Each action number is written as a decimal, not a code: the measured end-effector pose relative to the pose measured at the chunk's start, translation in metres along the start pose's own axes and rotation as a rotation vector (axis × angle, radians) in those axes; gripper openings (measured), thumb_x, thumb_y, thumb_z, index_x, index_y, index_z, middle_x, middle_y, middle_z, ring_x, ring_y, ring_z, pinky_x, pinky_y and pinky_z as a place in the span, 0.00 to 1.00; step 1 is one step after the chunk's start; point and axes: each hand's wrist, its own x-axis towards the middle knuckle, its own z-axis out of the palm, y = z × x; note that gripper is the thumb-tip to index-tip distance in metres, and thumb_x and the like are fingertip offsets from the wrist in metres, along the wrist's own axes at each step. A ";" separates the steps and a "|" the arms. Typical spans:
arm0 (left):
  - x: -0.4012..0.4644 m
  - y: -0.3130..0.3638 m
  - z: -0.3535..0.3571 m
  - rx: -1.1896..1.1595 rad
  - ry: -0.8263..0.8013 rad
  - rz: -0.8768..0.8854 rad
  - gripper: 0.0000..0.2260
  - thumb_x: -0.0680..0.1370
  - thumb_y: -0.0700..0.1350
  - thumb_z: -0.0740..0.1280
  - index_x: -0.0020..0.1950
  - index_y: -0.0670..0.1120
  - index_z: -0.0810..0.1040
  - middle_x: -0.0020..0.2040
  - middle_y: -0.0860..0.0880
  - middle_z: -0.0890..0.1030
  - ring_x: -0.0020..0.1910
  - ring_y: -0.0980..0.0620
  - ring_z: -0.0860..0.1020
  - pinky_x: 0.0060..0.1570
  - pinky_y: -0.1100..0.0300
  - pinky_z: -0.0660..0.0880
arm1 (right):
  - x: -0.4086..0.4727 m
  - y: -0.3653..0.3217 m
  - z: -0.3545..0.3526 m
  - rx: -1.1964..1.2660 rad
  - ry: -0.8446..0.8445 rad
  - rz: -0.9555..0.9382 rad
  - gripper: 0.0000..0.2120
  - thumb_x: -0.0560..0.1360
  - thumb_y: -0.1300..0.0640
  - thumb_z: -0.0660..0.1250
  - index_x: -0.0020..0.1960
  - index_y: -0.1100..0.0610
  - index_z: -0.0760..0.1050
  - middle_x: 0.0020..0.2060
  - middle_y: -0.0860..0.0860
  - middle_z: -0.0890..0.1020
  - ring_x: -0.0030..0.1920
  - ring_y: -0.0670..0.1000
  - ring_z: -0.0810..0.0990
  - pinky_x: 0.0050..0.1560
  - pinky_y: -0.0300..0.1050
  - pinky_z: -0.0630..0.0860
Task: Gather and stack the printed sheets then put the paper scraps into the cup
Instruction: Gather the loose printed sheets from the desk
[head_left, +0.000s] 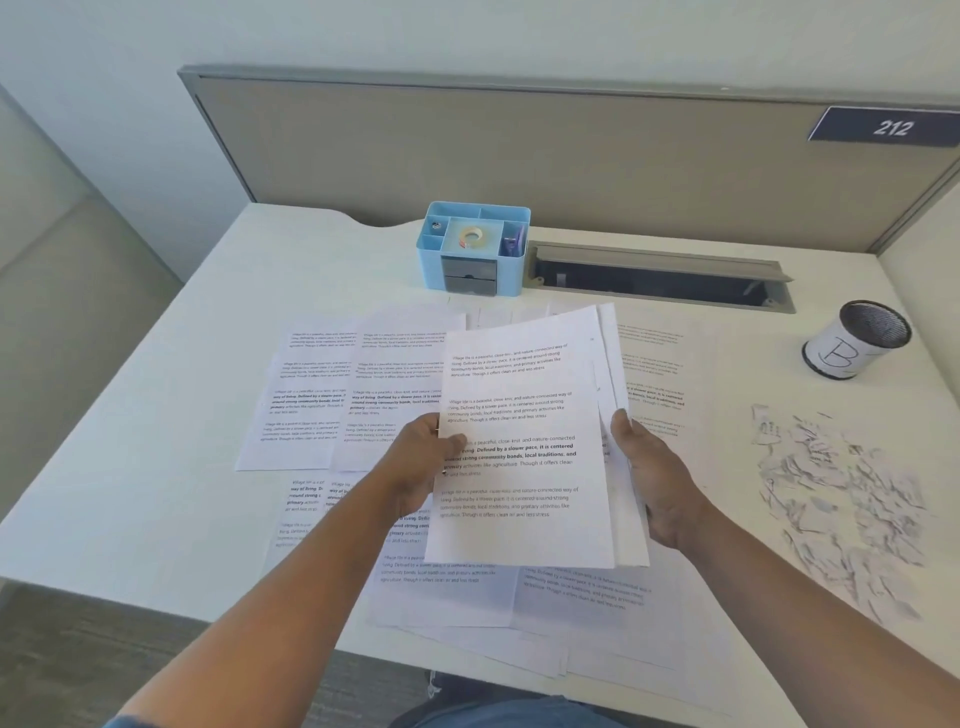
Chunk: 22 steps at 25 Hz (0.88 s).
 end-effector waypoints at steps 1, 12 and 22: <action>0.000 -0.001 0.001 -0.025 -0.008 -0.007 0.12 0.83 0.33 0.65 0.67 0.39 0.76 0.58 0.40 0.86 0.56 0.38 0.85 0.55 0.39 0.82 | 0.000 0.001 0.001 -0.040 -0.021 -0.010 0.22 0.80 0.35 0.60 0.67 0.45 0.78 0.63 0.42 0.83 0.68 0.47 0.78 0.75 0.57 0.67; -0.003 -0.005 0.010 -0.084 -0.094 -0.004 0.22 0.82 0.28 0.60 0.71 0.49 0.72 0.60 0.41 0.85 0.58 0.38 0.84 0.56 0.38 0.81 | -0.003 0.002 0.006 0.081 -0.060 0.019 0.17 0.83 0.50 0.63 0.69 0.55 0.76 0.61 0.56 0.84 0.60 0.59 0.84 0.62 0.62 0.79; -0.004 -0.010 0.010 0.000 -0.102 0.107 0.34 0.85 0.34 0.60 0.81 0.66 0.56 0.71 0.52 0.79 0.67 0.45 0.79 0.70 0.37 0.72 | -0.001 0.004 0.003 0.016 -0.055 0.025 0.14 0.81 0.61 0.68 0.66 0.56 0.78 0.59 0.57 0.85 0.59 0.62 0.84 0.62 0.64 0.79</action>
